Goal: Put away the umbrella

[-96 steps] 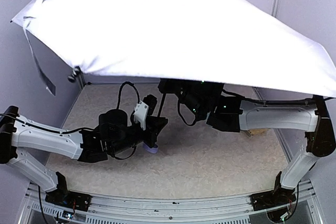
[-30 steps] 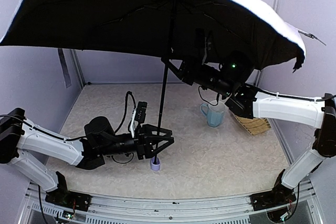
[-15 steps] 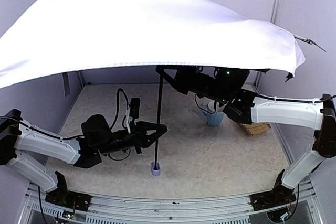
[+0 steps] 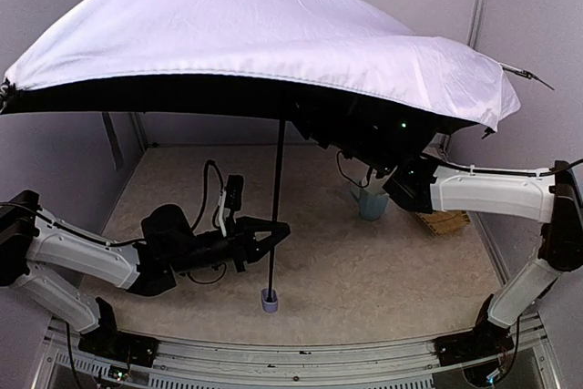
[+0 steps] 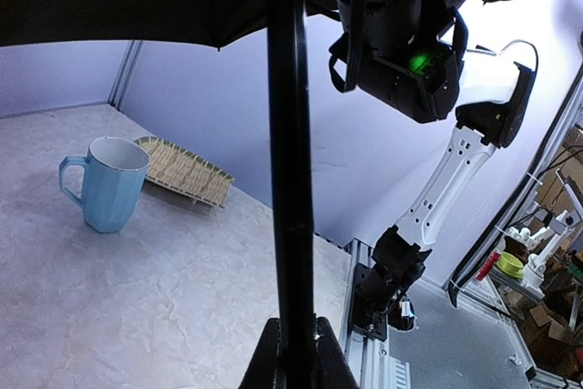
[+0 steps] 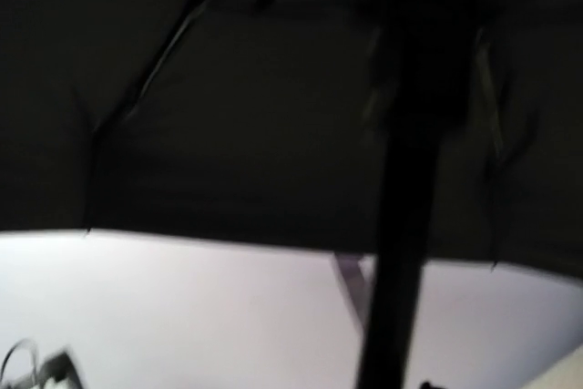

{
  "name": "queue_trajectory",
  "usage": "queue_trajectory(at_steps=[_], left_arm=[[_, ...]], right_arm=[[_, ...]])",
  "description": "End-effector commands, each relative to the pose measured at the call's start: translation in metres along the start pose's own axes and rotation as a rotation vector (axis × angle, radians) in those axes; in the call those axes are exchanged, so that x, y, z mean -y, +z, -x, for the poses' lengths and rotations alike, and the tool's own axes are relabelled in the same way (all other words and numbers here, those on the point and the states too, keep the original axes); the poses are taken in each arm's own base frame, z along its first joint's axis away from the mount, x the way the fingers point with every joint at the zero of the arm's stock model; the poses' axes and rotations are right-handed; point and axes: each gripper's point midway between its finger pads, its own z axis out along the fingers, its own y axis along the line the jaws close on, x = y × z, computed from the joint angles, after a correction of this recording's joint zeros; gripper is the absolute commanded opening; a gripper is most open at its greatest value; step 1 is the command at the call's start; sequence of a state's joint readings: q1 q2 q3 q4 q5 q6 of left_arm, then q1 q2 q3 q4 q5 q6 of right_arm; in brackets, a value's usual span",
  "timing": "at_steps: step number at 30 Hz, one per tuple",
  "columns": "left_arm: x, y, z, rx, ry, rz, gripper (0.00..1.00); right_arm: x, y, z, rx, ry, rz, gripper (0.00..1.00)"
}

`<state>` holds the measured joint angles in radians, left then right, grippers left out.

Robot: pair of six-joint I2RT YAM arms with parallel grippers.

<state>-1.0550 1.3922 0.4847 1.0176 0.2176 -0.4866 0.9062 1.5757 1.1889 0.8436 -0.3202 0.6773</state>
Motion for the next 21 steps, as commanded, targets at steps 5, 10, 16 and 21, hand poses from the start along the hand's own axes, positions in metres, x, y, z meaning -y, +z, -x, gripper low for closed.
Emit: queue_trajectory(at_steps=[5,10,16,21], left_arm=[[0.02,0.003,0.026,0.098,0.06,-0.059,0.0],[0.02,0.002,0.026,0.097,0.062,-0.061,0.0],[0.021,0.003,0.025,0.094,0.062,-0.065,0.0],[0.021,0.004,0.026,0.095,0.067,-0.063,0.0]], right_arm=[[0.028,0.01,0.046,0.254,0.052,-0.054,0.6],[0.028,0.009,0.063,0.344,0.063,-0.022,0.61],[0.028,0.018,0.068,0.356,0.048,-0.014,0.74],[0.033,0.02,0.069,0.361,0.05,-0.027,0.62]])
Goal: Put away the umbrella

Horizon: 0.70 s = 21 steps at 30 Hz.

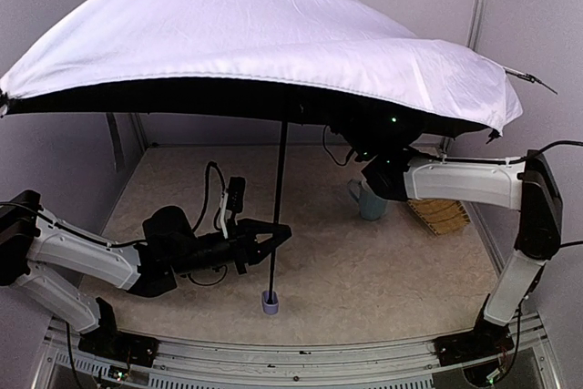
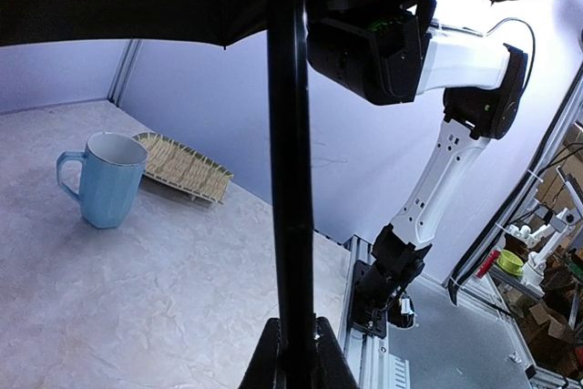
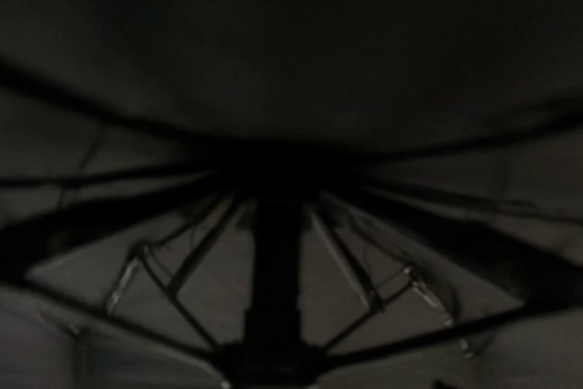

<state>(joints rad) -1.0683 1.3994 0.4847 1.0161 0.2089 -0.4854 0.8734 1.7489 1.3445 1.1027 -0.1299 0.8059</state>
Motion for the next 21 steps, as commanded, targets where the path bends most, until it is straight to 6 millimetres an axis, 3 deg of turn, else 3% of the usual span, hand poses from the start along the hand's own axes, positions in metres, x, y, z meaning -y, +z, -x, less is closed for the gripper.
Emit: queue_trajectory(at_steps=[1,9,21], left_arm=[[0.0194,0.0022,0.0316,0.106,0.071,-0.061,0.0],[0.02,0.0032,0.0318,0.103,0.079,-0.059,0.0],[0.0215,0.002,0.0322,0.103,0.087,-0.06,0.0]], right_arm=[[0.0035,0.004,0.0098,0.044,-0.003,-0.002,0.58],[0.0082,0.0024,0.0069,0.032,0.005,-0.013,0.53],[0.0113,0.0004,0.0105,0.012,0.006,-0.001,0.03]])
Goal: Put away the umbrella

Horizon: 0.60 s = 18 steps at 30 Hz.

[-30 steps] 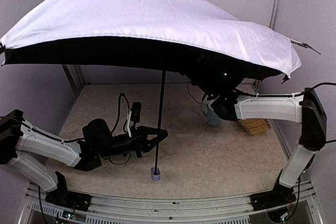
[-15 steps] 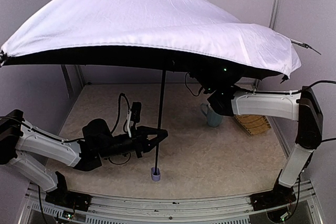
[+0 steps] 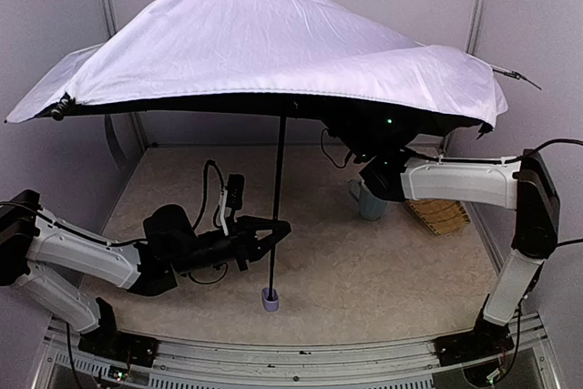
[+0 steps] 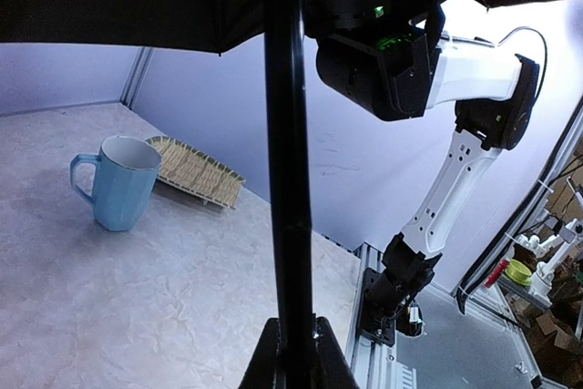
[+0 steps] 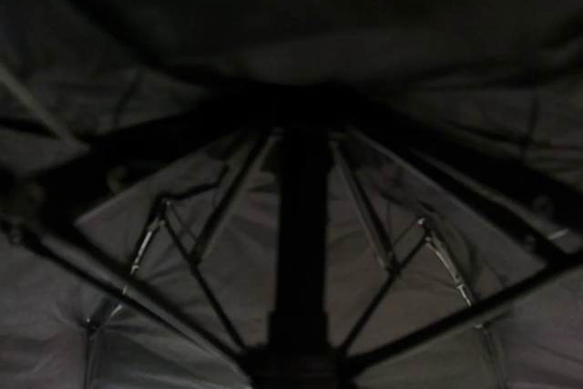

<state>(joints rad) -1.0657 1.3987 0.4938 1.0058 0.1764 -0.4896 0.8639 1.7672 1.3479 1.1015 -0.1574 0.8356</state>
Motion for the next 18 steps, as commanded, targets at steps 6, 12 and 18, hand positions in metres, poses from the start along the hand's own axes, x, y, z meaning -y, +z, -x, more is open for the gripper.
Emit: queue_trajectory(at_steps=[6,12,18], left_arm=[[0.026,-0.001,0.035,0.105,0.094,-0.064,0.0],[-0.009,0.002,0.047,0.101,0.112,0.203,0.0],[-0.018,0.008,0.052,0.078,0.18,0.352,0.0]], right_arm=[[0.01,-0.003,0.013,0.008,-0.037,-0.041,0.31],[0.02,-0.015,0.005,-0.02,-0.286,-0.253,0.54],[0.023,-0.027,-0.01,-0.059,-0.514,-0.395,0.56]])
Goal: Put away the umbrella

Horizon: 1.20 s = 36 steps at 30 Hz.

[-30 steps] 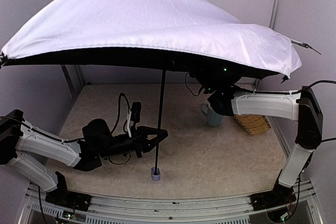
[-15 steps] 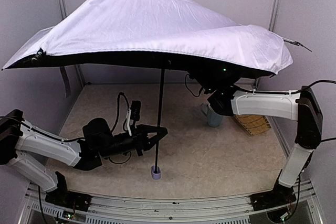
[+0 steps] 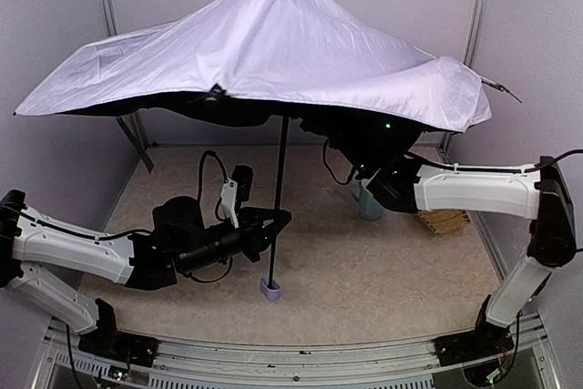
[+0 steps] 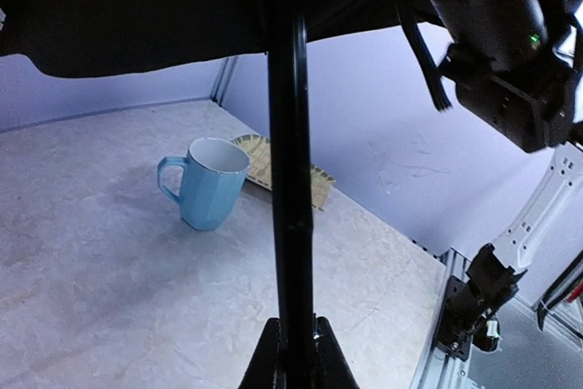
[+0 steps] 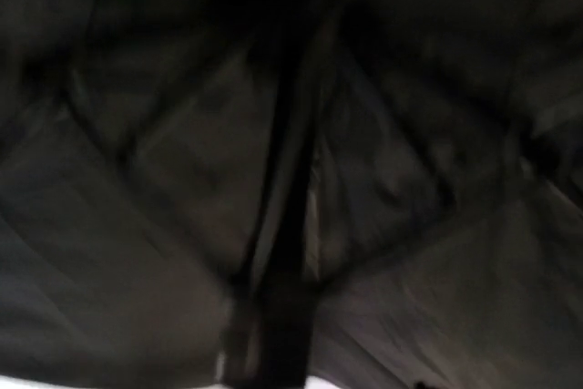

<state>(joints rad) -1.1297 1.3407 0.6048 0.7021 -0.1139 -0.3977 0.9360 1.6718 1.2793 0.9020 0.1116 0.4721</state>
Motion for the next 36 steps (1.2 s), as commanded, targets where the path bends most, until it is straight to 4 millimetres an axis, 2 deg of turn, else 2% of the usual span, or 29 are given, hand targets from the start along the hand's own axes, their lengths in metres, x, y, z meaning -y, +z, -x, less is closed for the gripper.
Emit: queue_trajectory(at_steps=[1,3,5,10,13,17,19,21,24,27,29,30,32,36], left_arm=[[-0.001,0.0,0.042,0.111,0.075,0.107,0.0],[-0.002,0.0,0.044,0.116,0.072,0.113,0.0],[-0.001,0.002,0.043,0.111,0.073,0.114,0.0],[0.001,0.004,0.037,0.092,0.094,0.114,0.0],[0.003,0.004,0.035,0.088,0.117,0.116,0.0],[0.001,0.005,0.034,0.078,0.146,0.147,0.0],[0.001,0.005,0.035,0.078,0.162,0.16,0.0],[0.003,0.004,0.035,0.078,0.168,0.16,0.0],[0.006,0.002,0.036,0.084,0.167,0.146,0.0],[0.018,-0.002,0.036,0.093,0.174,0.063,0.0],[0.03,-0.009,0.036,0.11,0.187,-0.034,0.24],[0.034,-0.013,0.035,0.121,0.189,-0.077,0.31],[0.033,-0.017,0.033,0.124,0.185,-0.115,0.38],[0.021,-0.01,0.028,0.075,0.17,-0.1,0.48]], right_arm=[[0.007,-0.01,-0.006,-0.03,-0.21,-0.129,0.57],[0.004,-0.011,-0.012,-0.049,-0.227,-0.133,0.57],[0.003,-0.012,-0.015,-0.058,-0.235,-0.137,0.53],[0.006,-0.013,-0.008,-0.05,-0.232,-0.177,0.15],[0.007,-0.013,-0.006,-0.062,-0.215,-0.192,0.14],[0.006,-0.008,-0.012,-0.099,-0.19,-0.192,0.27],[0.008,-0.006,-0.014,-0.107,-0.189,-0.199,0.3],[0.008,-0.004,-0.017,-0.117,-0.19,-0.198,0.26],[0.005,-0.004,-0.018,-0.122,-0.179,-0.179,0.03],[-0.001,-0.006,-0.014,-0.116,-0.152,-0.156,0.0],[-0.009,-0.007,-0.009,-0.107,-0.127,-0.114,0.0],[-0.016,-0.008,-0.006,-0.102,-0.117,-0.078,0.0],[-0.033,-0.01,0.002,-0.085,-0.091,0.007,0.0],[-0.056,-0.01,0.01,-0.074,-0.032,0.122,0.0]])
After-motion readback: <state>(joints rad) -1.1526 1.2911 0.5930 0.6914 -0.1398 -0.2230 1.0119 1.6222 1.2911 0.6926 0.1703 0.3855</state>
